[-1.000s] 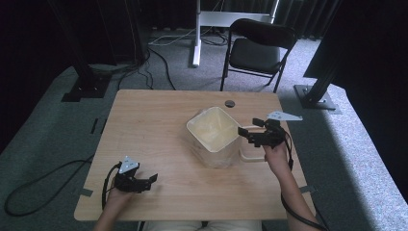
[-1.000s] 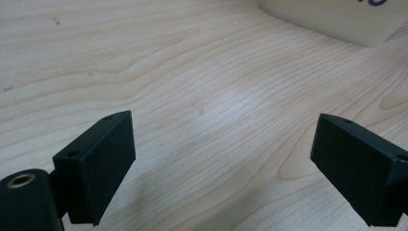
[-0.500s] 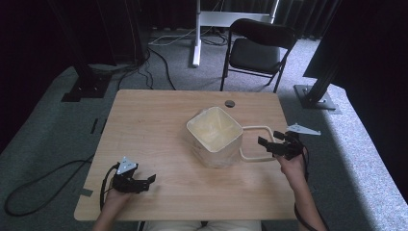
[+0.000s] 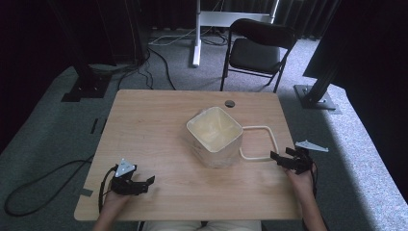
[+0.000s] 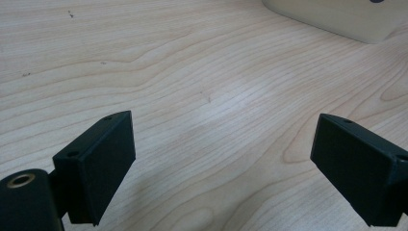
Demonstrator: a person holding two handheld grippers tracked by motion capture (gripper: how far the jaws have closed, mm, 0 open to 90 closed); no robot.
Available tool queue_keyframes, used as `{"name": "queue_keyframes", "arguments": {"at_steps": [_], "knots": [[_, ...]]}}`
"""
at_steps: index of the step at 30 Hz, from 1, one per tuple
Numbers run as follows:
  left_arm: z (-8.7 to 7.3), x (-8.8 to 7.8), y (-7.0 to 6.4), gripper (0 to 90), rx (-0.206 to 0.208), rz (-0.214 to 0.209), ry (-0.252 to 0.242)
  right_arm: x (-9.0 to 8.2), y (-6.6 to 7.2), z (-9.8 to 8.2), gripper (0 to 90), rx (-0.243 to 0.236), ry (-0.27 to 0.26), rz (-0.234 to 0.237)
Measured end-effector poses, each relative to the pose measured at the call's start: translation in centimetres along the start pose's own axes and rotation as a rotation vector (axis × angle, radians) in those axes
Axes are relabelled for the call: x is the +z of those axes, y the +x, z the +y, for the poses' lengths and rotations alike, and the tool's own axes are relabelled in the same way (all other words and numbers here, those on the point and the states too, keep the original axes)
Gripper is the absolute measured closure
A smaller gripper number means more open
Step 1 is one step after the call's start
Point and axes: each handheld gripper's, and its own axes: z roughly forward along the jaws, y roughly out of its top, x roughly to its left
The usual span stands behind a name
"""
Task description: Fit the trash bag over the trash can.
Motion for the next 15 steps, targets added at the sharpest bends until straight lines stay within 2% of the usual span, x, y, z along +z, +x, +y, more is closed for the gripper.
{"name": "queue_keyframes", "arguments": {"at_steps": [3, 7, 15], "knots": [[-0.1, 0.0, -0.1, 8.8, 0.011, 0.004, 0.004, 0.2, -0.5, -1.2, 15.3, 0.019, 0.03, -0.021], [-0.1, 0.1, 0.0, 8.8, -0.003, 0.009, 0.004, 0.4, -1.2, -2.1, 16.0, 0.035, 0.049, -0.046], [-0.2, 0.1, 0.1, 8.8, -0.008, 0.013, 0.004, 1.1, -2.1, -1.5, 19.5, 0.049, 0.055, -0.079]]}}
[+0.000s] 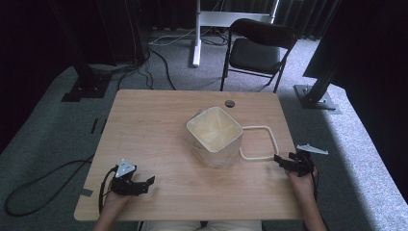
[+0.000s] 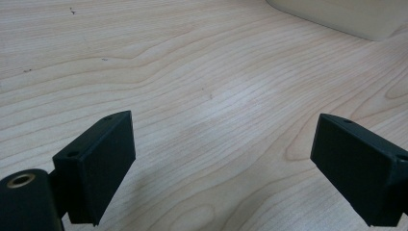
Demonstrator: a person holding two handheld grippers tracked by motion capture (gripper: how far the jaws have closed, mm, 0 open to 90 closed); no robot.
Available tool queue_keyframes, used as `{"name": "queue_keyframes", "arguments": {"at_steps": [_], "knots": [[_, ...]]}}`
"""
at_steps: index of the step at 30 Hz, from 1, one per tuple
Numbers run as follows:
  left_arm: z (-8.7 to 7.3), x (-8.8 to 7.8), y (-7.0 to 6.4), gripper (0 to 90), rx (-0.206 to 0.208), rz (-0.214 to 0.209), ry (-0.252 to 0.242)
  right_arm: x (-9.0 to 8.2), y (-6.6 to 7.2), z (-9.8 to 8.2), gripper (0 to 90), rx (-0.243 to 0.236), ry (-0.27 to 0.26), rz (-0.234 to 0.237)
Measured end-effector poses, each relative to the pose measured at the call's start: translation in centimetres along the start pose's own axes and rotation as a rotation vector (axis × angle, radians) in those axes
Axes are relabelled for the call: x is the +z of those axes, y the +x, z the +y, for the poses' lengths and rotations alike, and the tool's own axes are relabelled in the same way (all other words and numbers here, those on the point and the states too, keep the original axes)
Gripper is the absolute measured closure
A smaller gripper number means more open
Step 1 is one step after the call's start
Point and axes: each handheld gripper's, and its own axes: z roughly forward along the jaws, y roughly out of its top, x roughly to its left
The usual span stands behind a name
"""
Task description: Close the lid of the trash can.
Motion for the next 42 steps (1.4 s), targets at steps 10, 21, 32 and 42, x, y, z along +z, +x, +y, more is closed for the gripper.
{"name": "queue_keyframes", "arguments": {"at_steps": [10, 21, 32, 42], "knots": [[-0.2, -0.2, 0.3, 8.6, -0.001, 0.049, -0.006, 3.0, -0.5, 1.3, 28.2, 0.005, 0.048, -0.063], [-0.1, 0.5, -0.1, 0.1, 0.043, 0.05, 0.051, 3.9, 1.1, 1.7, 53.2, -0.096, 0.086, -0.178], [-0.3, 0.5, 0.2, 0.2, 0.03, 0.025, 0.055, 4.3, 1.2, 2.2, 79.6, -0.097, 0.095, -0.245], [0.0, 0.9, 0.1, 0.2, 0.041, 0.012, 0.073, 3.1, 0.5, 2.7, 80.5, -0.03, 0.066, -0.261]]}}
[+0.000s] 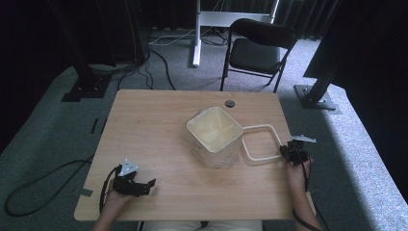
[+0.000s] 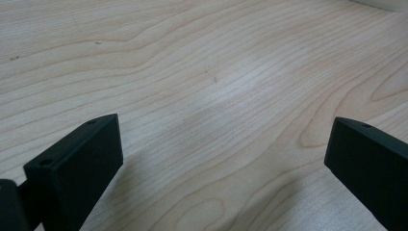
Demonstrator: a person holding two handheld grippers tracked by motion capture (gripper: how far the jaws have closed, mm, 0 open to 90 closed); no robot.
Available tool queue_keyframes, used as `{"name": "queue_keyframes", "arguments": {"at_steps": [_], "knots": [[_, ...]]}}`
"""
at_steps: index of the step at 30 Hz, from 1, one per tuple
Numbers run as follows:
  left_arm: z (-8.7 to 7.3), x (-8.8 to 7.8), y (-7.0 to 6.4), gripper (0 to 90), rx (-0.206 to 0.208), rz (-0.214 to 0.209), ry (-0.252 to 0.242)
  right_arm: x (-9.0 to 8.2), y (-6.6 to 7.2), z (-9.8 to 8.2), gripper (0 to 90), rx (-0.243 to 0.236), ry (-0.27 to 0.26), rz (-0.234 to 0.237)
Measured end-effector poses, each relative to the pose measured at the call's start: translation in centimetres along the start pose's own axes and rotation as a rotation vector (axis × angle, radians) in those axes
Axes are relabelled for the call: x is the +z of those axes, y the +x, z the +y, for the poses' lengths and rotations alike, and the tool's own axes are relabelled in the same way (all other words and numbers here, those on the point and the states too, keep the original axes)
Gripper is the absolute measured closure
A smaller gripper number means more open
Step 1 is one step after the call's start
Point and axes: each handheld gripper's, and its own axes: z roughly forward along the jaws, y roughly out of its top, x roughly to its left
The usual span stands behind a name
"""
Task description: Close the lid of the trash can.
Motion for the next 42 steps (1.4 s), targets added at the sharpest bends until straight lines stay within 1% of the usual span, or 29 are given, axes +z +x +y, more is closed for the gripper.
{"name": "queue_keyframes", "arguments": {"at_steps": [4, 7, 10, 12, 16, 20, 24, 28, 32, 36, 42], "knots": [[0.0, 0.1, -0.2, 0.2, 0.007, 0.001, 0.007, -1.0, -0.7, 0.7, 80.6, 0.015, -0.025, -0.014], [0.0, 0.1, -0.2, 0.2, 0.008, 0.004, 0.011, -2.0, -1.3, 1.4, 80.6, 0.037, -0.053, -0.012], [0.0, 0.1, -0.3, 0.2, 0.012, 0.007, 0.01, -3.1, -1.6, 2.3, 80.6, 0.043, -0.08, -0.014], [0.0, 0.1, -0.3, 0.2, 0.009, 0.001, 0.009, -3.7, -1.8, 2.8, 80.6, 0.044, -0.102, -0.011], [0.1, 0.2, -0.3, 0.2, 0.015, 0.001, 0.016, -5.0, -1.8, 4.2, 80.6, 0.048, -0.138, 0.002], [0.1, 0.2, -0.3, 0.2, 0.013, -0.002, 0.02, -6.0, -1.4, 5.8, 80.6, 0.03, -0.169, 0.014], [0.1, 0.2, -0.3, 0.2, 0.015, -0.001, 0.02, -6.8, -0.5, 7.2, 80.6, 0.007, -0.194, 0.033], [0.1, 0.2, -0.4, 0.2, 0.016, -0.003, 0.022, -7.3, 0.6, 8.4, 80.6, -0.018, -0.21, 0.062], [0.1, 0.2, -0.3, 0.2, 0.015, -0.008, 0.024, -7.6, 2.2, 9.3, 80.6, -0.047, -0.222, 0.091], [0.1, 0.2, -0.4, 0.2, 0.016, -0.009, 0.026, -7.8, 3.8, 10.0, 80.6, -0.094, -0.232, 0.132], [0.1, 0.2, -0.4, 0.2, 0.016, -0.009, 0.025, -7.7, 6.1, 11.0, 80.6, -0.151, -0.221, 0.192]]}}
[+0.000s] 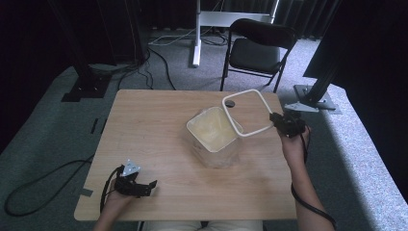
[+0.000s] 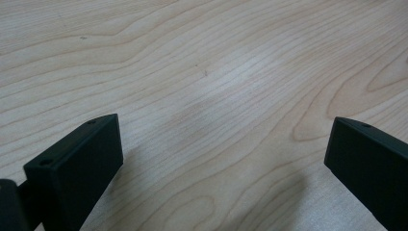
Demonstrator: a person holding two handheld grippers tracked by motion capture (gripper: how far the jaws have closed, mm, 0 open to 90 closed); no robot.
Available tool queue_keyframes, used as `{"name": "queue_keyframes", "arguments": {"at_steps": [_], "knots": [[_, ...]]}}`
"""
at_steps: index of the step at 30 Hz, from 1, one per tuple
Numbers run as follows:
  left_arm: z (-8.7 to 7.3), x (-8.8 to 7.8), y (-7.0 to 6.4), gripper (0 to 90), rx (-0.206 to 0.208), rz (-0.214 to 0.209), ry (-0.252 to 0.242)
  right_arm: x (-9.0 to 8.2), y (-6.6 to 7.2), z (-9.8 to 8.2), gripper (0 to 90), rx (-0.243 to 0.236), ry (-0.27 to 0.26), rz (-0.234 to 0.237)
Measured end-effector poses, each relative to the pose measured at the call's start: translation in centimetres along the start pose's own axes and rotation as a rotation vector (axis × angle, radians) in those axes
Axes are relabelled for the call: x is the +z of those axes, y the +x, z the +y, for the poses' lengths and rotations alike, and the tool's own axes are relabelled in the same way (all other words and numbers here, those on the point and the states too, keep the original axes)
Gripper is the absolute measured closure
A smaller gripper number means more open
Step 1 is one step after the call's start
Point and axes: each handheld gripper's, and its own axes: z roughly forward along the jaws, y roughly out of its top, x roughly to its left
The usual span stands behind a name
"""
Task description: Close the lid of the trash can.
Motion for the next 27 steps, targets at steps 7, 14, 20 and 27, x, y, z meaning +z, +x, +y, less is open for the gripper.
{"name": "queue_keyframes", "arguments": {"at_steps": [7, 14, 20, 27], "knots": [[0.0, 0.0, 0.0, 0.2, 0.002, -0.002, -0.001, 0.9, 2.3, 0.9, 80.6, -0.037, 0.008, 0.061], [0.0, 0.1, -0.1, 0.2, 0.01, -0.001, 0.005, 2.1, 4.8, 1.8, 80.5, -0.09, 0.025, 0.122], [0.0, 0.1, -0.2, 0.2, 0.017, 0.002, 0.004, 3.2, 6.5, 2.3, 80.5, -0.129, 0.053, 0.165], [0.1, 0.1, -0.2, 0.2, 0.018, 0.0, 0.004, 4.0, 7.4, 2.1, 80.5, -0.159, 0.1, 0.21]]}}
